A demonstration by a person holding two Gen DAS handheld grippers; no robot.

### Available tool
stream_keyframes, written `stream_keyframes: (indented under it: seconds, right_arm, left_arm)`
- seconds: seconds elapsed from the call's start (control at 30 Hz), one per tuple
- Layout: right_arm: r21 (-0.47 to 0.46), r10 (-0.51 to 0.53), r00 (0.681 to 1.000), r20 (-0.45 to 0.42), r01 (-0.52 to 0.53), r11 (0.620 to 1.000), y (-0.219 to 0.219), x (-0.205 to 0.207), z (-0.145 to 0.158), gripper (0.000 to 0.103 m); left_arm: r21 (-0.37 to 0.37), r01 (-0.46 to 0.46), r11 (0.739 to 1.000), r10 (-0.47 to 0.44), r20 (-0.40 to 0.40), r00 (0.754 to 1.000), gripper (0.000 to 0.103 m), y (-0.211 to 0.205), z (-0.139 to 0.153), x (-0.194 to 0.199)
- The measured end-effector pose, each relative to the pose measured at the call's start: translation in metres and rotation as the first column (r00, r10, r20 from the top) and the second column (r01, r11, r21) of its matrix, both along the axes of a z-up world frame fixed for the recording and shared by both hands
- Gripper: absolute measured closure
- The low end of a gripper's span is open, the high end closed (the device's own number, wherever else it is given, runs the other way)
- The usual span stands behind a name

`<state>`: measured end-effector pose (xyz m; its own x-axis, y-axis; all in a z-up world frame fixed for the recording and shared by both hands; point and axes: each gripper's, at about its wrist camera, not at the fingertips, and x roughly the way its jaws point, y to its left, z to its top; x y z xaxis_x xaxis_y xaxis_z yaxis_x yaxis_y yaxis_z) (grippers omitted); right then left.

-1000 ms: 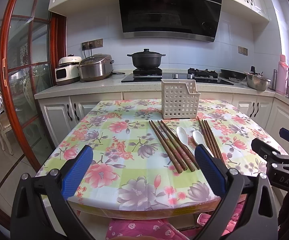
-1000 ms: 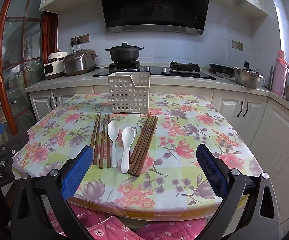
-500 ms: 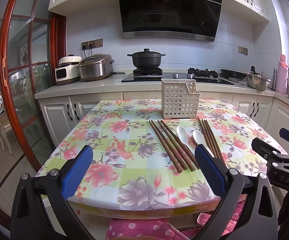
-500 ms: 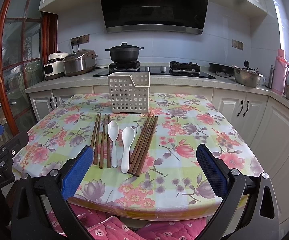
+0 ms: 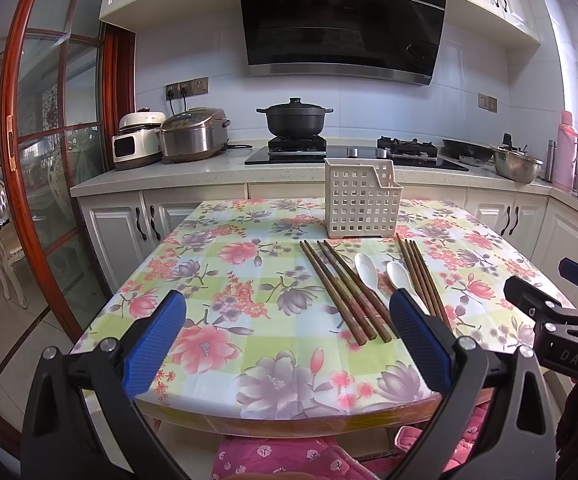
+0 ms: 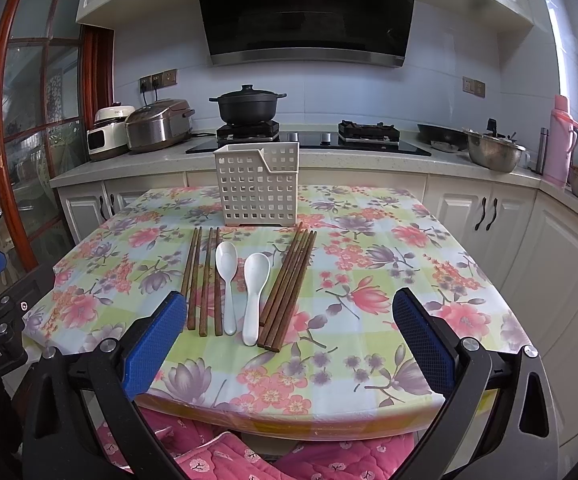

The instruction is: Organize utensils

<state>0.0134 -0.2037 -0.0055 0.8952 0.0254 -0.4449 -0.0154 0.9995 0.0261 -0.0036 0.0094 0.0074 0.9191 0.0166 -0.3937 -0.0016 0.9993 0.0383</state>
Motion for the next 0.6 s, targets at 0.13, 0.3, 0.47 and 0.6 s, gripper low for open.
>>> stream_keyframes:
  seconds: [0.13,0.3,0.47,0.6]
  right_arm:
    - [0.0,0.0,1.0,0.0,0.0,1.0,0.0006,-0.0002,0.0,0.007]
    - [0.001,0.0,1.0,-0.001,0.0,1.0,-0.0002,0.0002,0.0002,0.007]
    - [0.003,0.0,1.0,-0.001,0.0,1.0,-0.0003,0.0002,0.0001,0.007]
    - [0.004,0.0,1.0,-0.002,0.0,1.0,-0.0007,0.0003,0.0001,0.007]
  left_arm:
    - [-0.001,-0.001,1.0,0.001,-0.001,1.0,0.004,-0.0002,-0.0002,0.0002]
    - [-0.001,-0.002,1.0,0.002,0.004,1.0,0.004,0.0001,-0.0009,-0.0023]
    - [-0.002,-0.003,1.0,0.003,0.005,1.0,0.004,0.0007,-0.0009,-0.0031]
    - [-0.002,-0.003,1.0,0.003,0.005,1.0,0.004,0.0007,-0.0008,-0.0031]
